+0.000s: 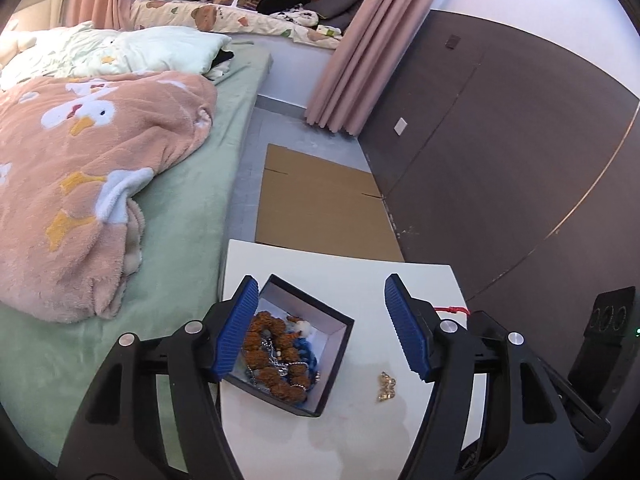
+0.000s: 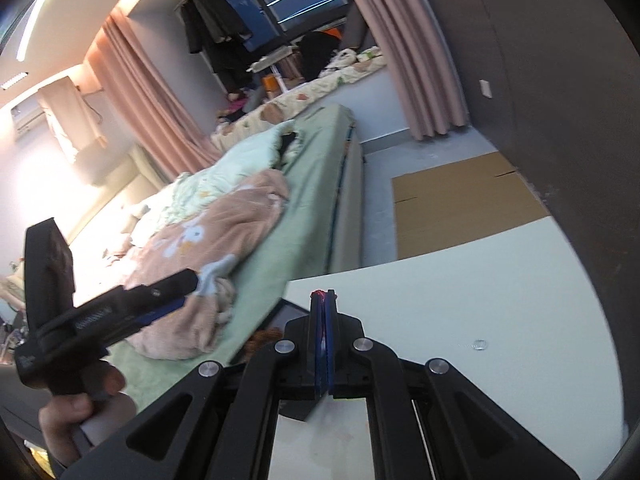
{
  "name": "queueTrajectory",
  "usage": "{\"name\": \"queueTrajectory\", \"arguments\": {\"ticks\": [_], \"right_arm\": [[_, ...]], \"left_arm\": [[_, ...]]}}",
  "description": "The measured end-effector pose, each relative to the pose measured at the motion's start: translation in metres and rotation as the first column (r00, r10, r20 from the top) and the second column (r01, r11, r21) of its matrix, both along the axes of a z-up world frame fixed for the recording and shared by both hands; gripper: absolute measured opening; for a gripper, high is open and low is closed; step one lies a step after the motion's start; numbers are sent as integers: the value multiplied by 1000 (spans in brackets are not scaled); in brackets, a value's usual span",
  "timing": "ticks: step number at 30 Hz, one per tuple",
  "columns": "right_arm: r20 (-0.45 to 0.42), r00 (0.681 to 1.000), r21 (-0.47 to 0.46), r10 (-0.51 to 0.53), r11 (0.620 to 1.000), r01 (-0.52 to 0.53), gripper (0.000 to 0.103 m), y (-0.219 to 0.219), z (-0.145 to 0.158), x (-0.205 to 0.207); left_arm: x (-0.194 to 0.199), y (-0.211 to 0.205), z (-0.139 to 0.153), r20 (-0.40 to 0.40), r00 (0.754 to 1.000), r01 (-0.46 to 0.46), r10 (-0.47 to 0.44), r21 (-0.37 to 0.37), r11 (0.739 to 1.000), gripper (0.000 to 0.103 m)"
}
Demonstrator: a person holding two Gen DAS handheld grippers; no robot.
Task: Organize jewelry
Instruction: 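Release the silver chain into the box with the left tool while the right tool drops the red bracelet in, then lower the left tool onto the gold butterfly pendant and close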
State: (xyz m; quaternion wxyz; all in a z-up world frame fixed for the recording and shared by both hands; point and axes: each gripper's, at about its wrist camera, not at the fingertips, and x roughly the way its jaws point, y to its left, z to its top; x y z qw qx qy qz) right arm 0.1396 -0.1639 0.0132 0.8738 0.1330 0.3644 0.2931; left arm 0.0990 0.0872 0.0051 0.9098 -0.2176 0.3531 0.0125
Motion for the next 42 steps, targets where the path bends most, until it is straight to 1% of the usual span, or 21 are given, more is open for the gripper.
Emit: {"name": "queueTrajectory", "arguments": {"ticks": [1, 5, 8, 9, 10, 11, 12, 13, 14, 15, 18, 19, 21, 24, 28, 36, 40, 42], "right_arm": [[-3, 1000, 10, 16, 1000, -16, 2, 6, 0, -1], [-15, 998, 43, 65, 997, -65, 2, 27, -3, -1], [-53, 994, 108, 98, 990, -92, 3, 41, -12, 6], [-63, 992, 119, 109, 988, -101, 6, 45, -16, 9], [-87, 988, 107, 126, 987, -116, 9, 52, -22, 15], [-128, 982, 86, 139, 988, -129, 16, 58, -31, 20], [-152, 981, 69, 119, 992, -109, 46, 58, -37, 23], [-143, 986, 59, 87, 995, -79, 70, 54, -38, 22], [-120, 991, 46, 51, 998, -46, 73, 50, -38, 21], [-108, 993, 27, 36, 999, -33, 74, 46, -35, 20], [-122, 993, -9, -3, 1000, 2, 75, 30, -33, 20], [-129, 991, -27, -21, 999, 17, 79, 25, -34, 20], [-163, 985, -67, -57, 997, 47, 83, 13, -40, 21], [-231, 968, -99, -101, 992, 79, 83, -9, -51, 25], [-267, 951, -127, -158, 984, 128, 84, -37, -57, 28], [-276, 938, -202, -209, 967, 156, 84, -77, -59, 27], [-282, 934, -217, -217, 963, 158, 85, -94, -61, 27], [-285, 931, -233, -228, 959, 164, 85, -102, -64, 28]], "left_arm": [[0, 1, -1, -3, 1000, -4, 4, 1, 1000, 72], [-2, 12, -5, -24, 999, -30, 30, 7, 1000, 73], [-6, 25, -6, -22, 997, -75, 75, 2, 997, 86], [-8, 29, -6, -18, 996, -91, 91, -1, 996, 88], [-10, 32, -6, -18, 995, -99, 99, -4, 995, 89], [-10, 35, -7, -21, 994, -107, 106, -11, 994, 92], [-10, 36, -9, -25, 994, -110, 110, -14, 994, 94], [-10, 37, -10, -30, 993, -111, 111, -14, 994, 95], [-10, 37, -12, -38, 993, -108, 107, -11, 994, 96], [-8, 35, -14, -47, 994, -103, 102, -8, 995, 96], [-5, 30, -18, -65, 994, -88, 88, -3, 996, 97], [-4, 29, -19, -67, 994, -86, 86, 0, 996, 98], [-3, 25, -21, -73, 994, -83, 83, 4, 997, 98], [1, 16, -25, -87, 994, -62, 63, 8, 998, 98], [5, -4, -27, -89, 996, -21, 23, 28, 999, 98], [15, -61, -34, -99, 990, 109, -101, 80, 991, 98], [19, -92, -42, -127, 974, 200, -188, 90, 976, 98], [20, -109, -49, -152, 965, 234, -215, 126, 964, 98]]}}
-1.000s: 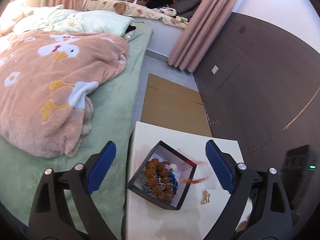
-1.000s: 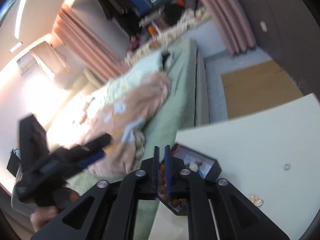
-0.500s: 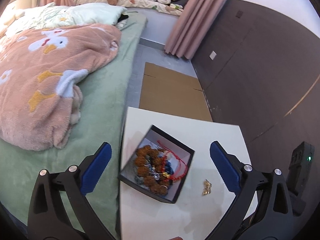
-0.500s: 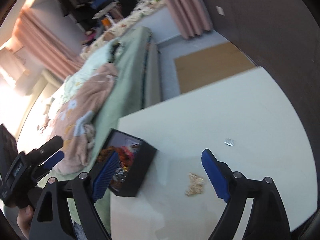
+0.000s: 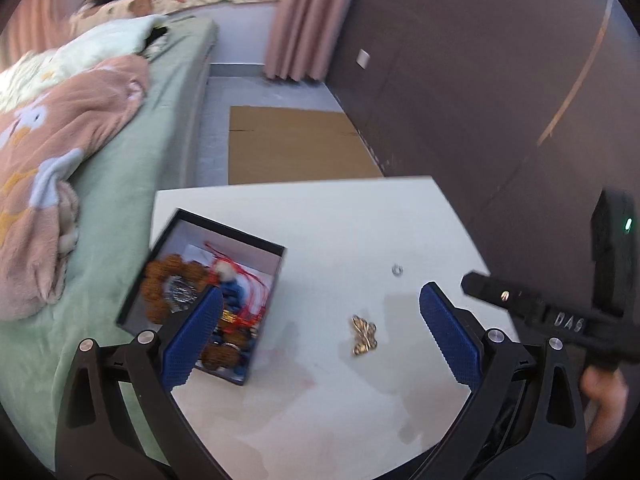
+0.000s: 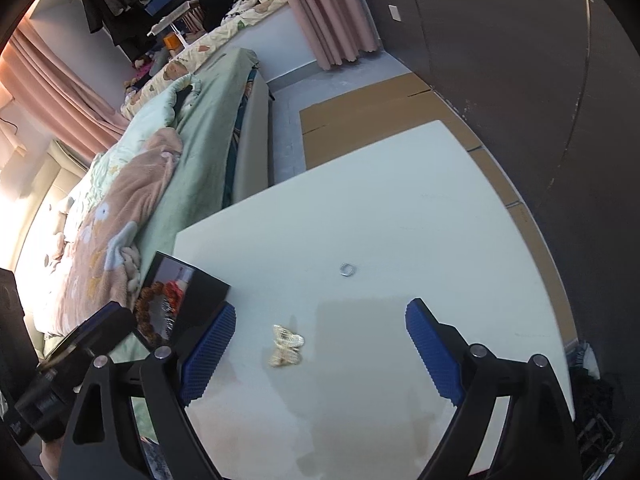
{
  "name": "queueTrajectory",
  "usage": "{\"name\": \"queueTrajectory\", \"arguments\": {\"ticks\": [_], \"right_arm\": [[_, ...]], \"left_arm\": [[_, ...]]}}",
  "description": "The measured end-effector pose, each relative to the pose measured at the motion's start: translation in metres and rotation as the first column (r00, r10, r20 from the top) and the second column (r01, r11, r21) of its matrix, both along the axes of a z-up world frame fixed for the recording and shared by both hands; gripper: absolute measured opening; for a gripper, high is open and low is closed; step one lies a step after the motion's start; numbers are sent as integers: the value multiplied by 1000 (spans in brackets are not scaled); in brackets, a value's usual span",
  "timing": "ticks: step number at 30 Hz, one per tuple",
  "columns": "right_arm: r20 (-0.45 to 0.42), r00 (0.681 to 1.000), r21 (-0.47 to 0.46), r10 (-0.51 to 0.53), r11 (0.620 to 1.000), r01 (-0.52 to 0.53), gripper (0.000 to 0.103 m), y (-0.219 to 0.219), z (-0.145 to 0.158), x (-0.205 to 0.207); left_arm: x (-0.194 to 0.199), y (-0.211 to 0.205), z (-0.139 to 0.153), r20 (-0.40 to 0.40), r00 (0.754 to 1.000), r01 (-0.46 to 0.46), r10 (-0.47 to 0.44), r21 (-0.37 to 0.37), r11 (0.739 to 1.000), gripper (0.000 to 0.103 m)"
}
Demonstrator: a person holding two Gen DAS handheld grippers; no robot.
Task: Organize jewelry
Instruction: 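Lower the left tool onto the gold butterfly pendant and close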
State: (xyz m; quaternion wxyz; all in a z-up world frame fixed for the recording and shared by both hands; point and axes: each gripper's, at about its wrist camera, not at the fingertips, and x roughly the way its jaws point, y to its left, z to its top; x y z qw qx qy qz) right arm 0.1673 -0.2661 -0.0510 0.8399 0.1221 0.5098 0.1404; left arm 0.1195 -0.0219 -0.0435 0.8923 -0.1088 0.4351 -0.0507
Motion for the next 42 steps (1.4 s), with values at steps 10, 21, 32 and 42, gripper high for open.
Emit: {"name": "queueTrajectory", "arguments": {"ticks": [10, 21, 32, 42], "right_arm": [[-15, 998, -5, -62, 998, 62, 85, -38, -5, 4], [-20, 995, -5, -102, 995, 102, 85, -47, -6, 3], [-9, 996, -19, -90, 996, 89, 85, -41, -3, 2], [-25, 995, -5, -92, 996, 92, 84, -41, -9, 8]], "left_arm": [[12, -47, -42, -126, 989, 80, -78, 18, 997, 65], [25, -70, -86, -223, 972, 92, -80, 48, 995, 44], [20, -69, -82, -207, 976, 91, -73, 81, 993, 13], [22, -55, -61, -141, 988, 63, -60, 23, 998, 13]]}}
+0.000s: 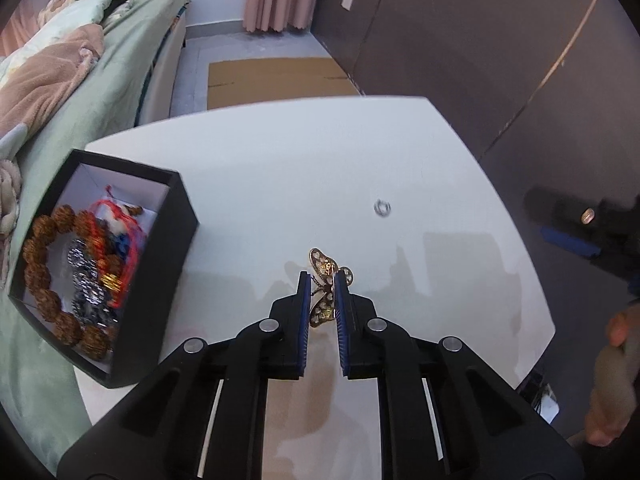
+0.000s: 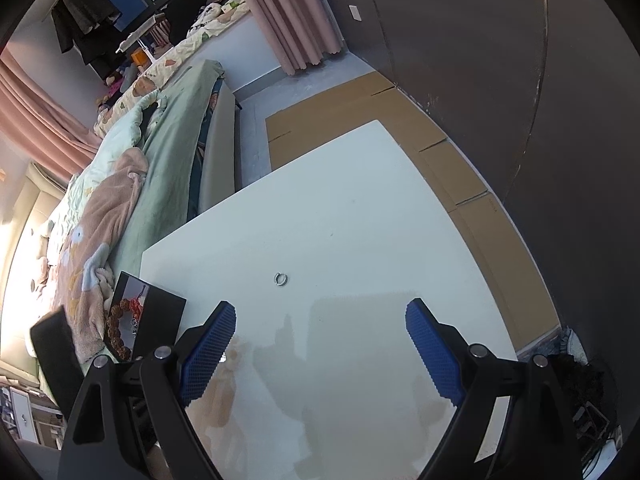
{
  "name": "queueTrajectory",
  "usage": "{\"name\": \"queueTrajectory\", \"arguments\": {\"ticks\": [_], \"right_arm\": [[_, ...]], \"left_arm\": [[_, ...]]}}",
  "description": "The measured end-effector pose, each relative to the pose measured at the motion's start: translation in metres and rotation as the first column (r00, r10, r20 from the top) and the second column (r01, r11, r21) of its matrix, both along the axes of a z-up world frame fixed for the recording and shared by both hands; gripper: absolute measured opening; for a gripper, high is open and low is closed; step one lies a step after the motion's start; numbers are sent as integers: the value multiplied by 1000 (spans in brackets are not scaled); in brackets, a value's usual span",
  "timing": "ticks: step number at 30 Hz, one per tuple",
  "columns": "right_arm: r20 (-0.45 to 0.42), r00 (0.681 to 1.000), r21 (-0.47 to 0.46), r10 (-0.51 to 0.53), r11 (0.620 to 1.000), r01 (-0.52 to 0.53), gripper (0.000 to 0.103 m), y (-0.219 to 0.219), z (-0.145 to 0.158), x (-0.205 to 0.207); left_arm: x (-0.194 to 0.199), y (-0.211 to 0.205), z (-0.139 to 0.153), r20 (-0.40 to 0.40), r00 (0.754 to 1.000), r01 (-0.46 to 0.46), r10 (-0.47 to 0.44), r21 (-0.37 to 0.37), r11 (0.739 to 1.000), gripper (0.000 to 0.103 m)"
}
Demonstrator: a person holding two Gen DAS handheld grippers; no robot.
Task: Organize jewelry
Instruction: 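Lower the left tool onto the gold butterfly pendant and close, then lift the butterfly pendant with the left tool while the right tool closes on the silver ring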
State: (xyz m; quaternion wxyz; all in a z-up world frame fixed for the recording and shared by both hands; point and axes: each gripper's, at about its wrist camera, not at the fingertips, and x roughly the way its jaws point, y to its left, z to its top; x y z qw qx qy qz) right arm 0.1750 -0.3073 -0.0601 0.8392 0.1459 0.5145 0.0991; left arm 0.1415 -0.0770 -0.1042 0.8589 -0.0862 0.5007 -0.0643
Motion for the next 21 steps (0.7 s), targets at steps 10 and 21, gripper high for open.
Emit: {"name": "queueTrajectory", "arguments": {"ticks": [10, 21], "right_arm": [[-51, 998, -10, 37, 999, -37, 70, 23, -18, 20], [-108, 988, -98, 107, 988, -117, 41, 74, -45, 49]], "left_arm": [[11, 22, 16, 47, 998, -50, 52, -50, 998, 13], [20, 51, 41, 117, 989, -81, 95, -117, 990, 13]]}}
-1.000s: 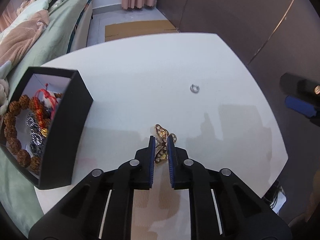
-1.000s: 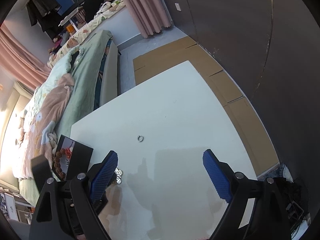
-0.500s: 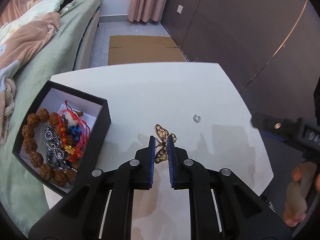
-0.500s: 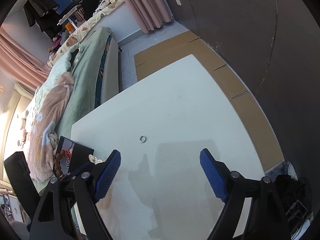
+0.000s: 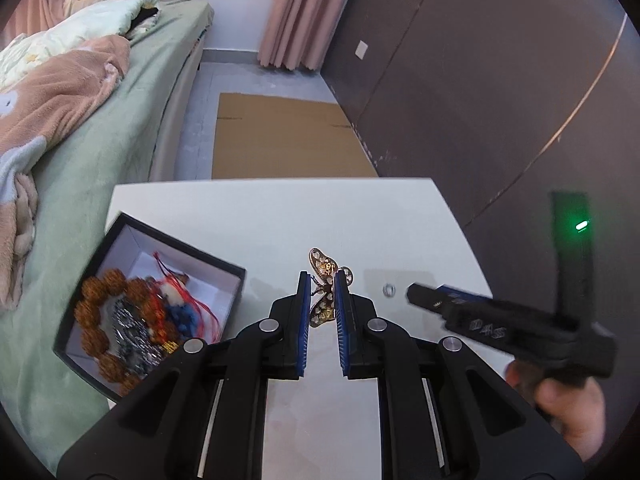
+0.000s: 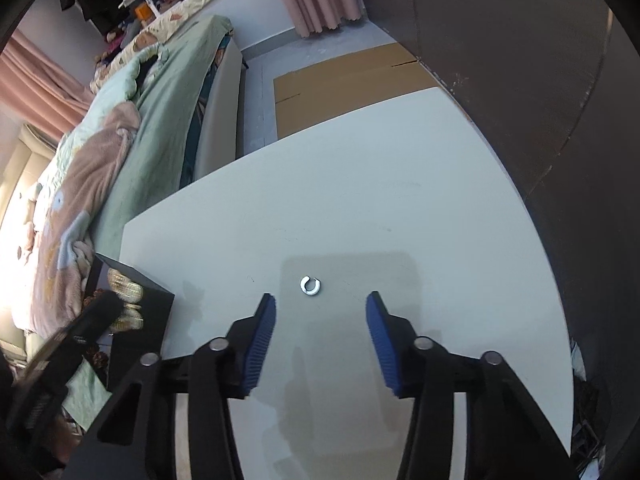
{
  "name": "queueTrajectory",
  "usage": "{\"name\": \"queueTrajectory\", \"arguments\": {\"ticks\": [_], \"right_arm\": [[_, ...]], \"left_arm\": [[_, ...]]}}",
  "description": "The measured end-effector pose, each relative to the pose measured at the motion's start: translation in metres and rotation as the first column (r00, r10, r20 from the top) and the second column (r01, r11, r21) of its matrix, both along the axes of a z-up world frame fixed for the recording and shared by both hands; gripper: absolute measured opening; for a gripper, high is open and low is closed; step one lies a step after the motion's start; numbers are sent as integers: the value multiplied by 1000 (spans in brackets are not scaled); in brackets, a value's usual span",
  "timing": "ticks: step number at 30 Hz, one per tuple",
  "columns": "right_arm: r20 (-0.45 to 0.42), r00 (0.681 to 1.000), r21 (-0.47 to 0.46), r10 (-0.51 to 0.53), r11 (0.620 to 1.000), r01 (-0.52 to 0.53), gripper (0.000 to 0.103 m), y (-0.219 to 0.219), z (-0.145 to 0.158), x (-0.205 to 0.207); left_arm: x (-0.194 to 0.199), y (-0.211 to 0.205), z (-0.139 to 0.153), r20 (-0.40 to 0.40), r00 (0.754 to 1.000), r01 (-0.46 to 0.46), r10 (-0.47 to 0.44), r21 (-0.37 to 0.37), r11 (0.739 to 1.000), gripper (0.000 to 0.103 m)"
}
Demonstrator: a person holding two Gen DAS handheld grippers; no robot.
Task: Organize jewelry
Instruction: 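Lift the butterfly pendant with the left tool while the right tool closes on the silver ring, then drop the butterfly into the box with the left tool while the right tool releases the ring there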
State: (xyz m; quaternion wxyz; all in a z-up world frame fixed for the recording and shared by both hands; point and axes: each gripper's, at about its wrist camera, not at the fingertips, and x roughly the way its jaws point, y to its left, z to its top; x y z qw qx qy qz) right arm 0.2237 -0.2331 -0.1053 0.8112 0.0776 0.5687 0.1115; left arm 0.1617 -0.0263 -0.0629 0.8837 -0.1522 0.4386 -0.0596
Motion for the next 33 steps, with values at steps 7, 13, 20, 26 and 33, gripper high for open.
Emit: {"name": "queueTrajectory", "arguments": {"ticks": [7, 13, 20, 26, 33], "right_arm": [[-11, 999, -95, 30, 995, -31, 35, 23, -17, 12], [15, 999, -182, 40, 983, -37, 34, 38, -21, 18], [12, 998, -259, 68, 964, -62, 17, 50, -19, 16], [11, 997, -240, 78, 968, -74, 12, 51, -17, 12], [101, 993, -156, 66, 987, -49, 12, 46, 15, -9]], "left_arm": [[3, 24, 7, 20, 999, -32, 32, -33, 999, 13], [3, 43, 10, 30, 998, -50, 52, -60, 997, 13], [1, 57, 11, 32, 996, -76, 78, -69, 995, 13], [-7, 71, 14, 33, 994, -103, 106, -72, 992, 13], [-23, 86, 19, 35, 989, -140, 142, -53, 989, 13]]}}
